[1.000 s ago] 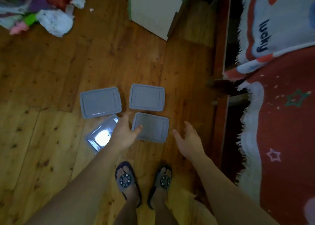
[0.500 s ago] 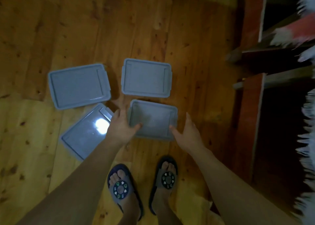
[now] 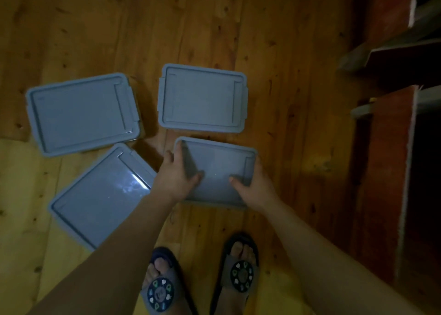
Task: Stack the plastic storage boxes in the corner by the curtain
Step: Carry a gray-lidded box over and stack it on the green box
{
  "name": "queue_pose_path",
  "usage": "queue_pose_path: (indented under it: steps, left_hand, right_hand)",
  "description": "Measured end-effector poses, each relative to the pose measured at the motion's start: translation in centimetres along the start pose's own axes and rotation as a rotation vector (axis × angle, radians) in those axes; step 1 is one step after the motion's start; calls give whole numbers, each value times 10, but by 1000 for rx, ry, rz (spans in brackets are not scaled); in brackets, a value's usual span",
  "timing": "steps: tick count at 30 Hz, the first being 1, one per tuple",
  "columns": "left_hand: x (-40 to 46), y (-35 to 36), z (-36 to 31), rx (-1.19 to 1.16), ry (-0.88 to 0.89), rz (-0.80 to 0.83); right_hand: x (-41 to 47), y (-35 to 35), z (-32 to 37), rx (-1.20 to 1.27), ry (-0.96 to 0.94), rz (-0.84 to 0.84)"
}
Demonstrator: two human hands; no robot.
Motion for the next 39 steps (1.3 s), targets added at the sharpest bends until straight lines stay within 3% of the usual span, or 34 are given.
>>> queue_pose_path:
  steps: [15, 34, 39]
  left_hand:
    - [-66, -30, -23, -64, 7, -24]
    - [-224, -257, -150, -108, 168, -345]
    - [-258, -323, -189, -118, 238, -477]
  right_hand:
    - [-52, -47, 35, -77, -60, -35]
    - [-187, -205, 241, -319, -273, -290]
    - [-213, -247, 303, -355, -347, -425]
Point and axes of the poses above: each hand's wrist, its own x-axis towards the middle knuckle, its own y-axis out of the palm, z = x × y, the point moved 2 cm from there along x, towards the middle knuckle, and after that the axes turned 12 degrees about -y, right-handed, at the moved point
